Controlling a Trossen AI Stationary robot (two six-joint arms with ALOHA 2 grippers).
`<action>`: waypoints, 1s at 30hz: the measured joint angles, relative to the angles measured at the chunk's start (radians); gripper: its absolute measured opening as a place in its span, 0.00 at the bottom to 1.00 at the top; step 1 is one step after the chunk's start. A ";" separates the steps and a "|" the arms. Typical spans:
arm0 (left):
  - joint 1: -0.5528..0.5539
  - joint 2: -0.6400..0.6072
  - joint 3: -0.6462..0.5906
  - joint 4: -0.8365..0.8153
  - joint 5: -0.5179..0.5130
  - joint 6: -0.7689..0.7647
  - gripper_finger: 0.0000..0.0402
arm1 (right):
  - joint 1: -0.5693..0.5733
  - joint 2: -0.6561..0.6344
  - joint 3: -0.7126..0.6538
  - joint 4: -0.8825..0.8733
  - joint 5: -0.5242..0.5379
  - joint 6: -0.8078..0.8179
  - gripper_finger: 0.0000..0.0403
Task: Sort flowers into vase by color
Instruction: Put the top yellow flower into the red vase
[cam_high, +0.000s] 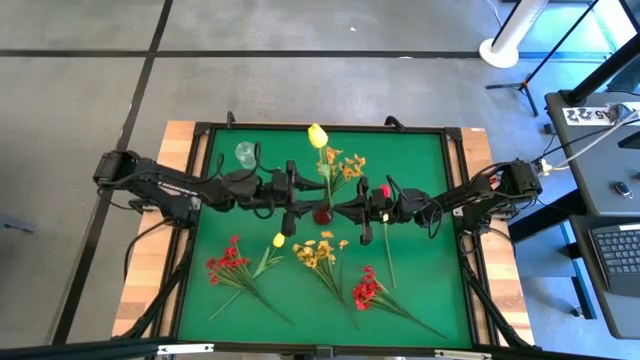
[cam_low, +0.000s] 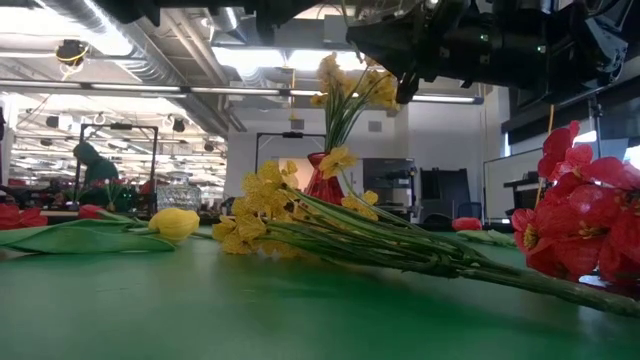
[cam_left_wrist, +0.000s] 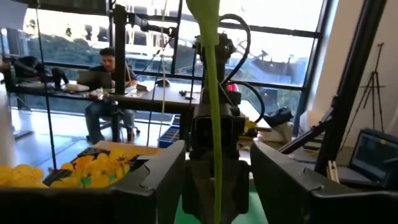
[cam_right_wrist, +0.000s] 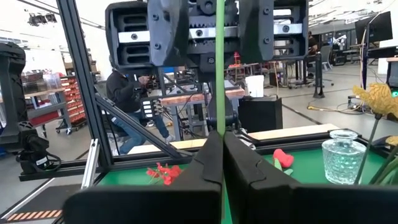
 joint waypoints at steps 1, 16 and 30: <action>0.000 0.000 0.006 -0.002 0.000 -0.010 0.44 | 0.000 0.000 0.000 -0.001 0.000 0.000 0.00; 0.021 -0.001 0.028 -0.028 0.003 -0.067 0.44 | 0.000 0.000 0.000 -0.004 0.000 0.000 0.00; 0.055 0.078 0.028 -0.003 0.011 -0.122 0.45 | 0.000 0.000 0.000 -0.024 0.001 0.000 0.00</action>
